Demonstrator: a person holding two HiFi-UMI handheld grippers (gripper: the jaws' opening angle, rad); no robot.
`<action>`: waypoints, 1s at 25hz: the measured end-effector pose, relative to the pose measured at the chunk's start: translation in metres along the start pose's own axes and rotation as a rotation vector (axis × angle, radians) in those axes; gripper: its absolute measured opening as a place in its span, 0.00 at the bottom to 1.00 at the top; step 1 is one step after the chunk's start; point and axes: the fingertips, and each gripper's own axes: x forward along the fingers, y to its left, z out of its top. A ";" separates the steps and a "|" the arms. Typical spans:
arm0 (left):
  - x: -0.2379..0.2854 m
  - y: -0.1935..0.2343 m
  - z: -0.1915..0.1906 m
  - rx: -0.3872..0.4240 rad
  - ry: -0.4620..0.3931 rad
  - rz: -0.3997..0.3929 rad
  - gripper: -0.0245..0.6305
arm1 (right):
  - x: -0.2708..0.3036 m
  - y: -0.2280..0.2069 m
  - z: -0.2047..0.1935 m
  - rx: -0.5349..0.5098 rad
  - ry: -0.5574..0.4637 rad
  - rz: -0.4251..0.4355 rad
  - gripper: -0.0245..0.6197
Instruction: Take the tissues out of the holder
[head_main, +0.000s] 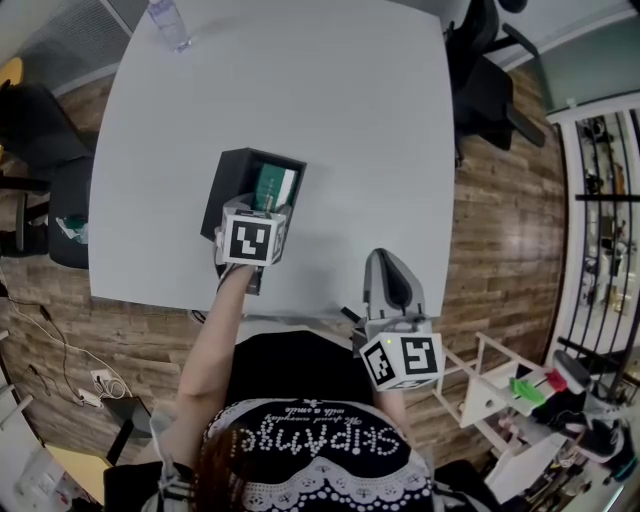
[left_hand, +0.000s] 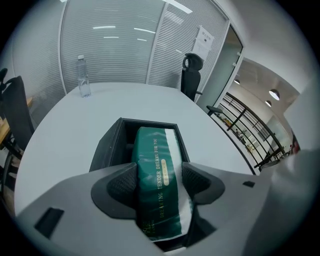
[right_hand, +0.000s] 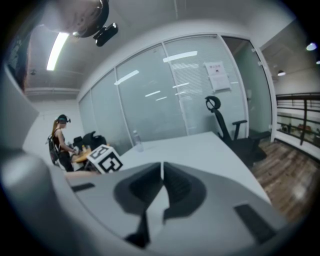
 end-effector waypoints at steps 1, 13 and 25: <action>-0.002 0.000 0.002 0.016 -0.004 0.006 0.51 | 0.000 0.000 0.000 0.000 0.000 -0.001 0.10; -0.019 -0.013 0.010 0.031 -0.028 -0.058 0.51 | 0.000 -0.001 0.005 0.001 -0.016 0.001 0.10; -0.040 -0.013 0.027 0.044 -0.129 -0.076 0.51 | -0.005 -0.011 0.012 -0.006 -0.034 -0.029 0.10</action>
